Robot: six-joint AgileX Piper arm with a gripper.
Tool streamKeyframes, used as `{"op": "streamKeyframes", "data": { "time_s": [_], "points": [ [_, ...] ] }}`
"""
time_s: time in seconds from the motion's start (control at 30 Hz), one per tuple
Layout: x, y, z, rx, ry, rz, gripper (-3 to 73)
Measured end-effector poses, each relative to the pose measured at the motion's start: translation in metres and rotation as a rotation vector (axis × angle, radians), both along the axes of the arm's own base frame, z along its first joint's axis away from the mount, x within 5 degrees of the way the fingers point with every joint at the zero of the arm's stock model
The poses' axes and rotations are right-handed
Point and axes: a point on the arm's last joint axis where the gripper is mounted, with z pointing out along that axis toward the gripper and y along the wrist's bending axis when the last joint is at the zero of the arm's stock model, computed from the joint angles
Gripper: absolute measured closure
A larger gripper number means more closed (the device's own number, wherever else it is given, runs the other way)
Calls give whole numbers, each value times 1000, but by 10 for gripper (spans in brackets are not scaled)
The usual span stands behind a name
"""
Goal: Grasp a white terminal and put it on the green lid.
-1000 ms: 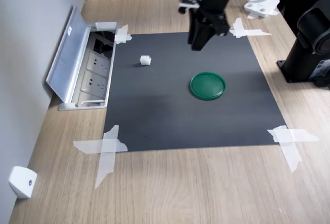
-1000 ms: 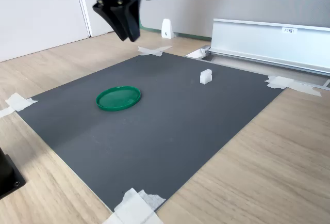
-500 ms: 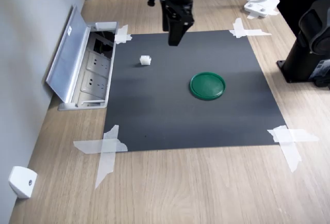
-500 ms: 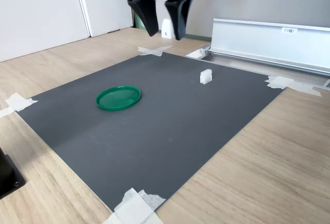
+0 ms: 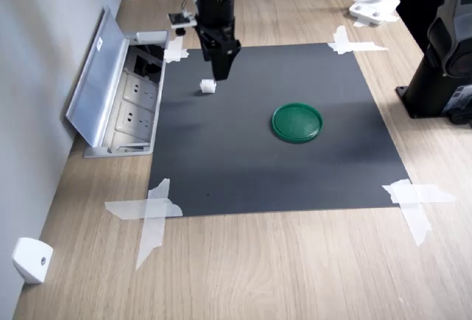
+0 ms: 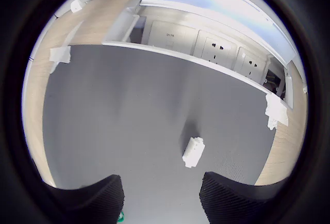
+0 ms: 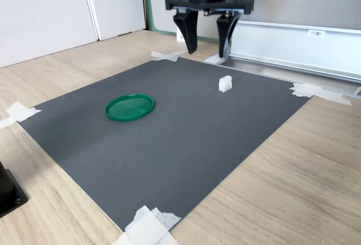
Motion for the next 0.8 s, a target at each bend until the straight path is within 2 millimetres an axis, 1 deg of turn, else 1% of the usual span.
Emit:
{"op": "streamKeyframes", "data": {
  "time_s": [0.23,0.33,0.8],
  "points": [
    [8,-1,-27,2,64,2,65],
    [11,-2,-34,1,73,3,65],
    [14,-2,-38,2,63,2,64]
  ]
}}
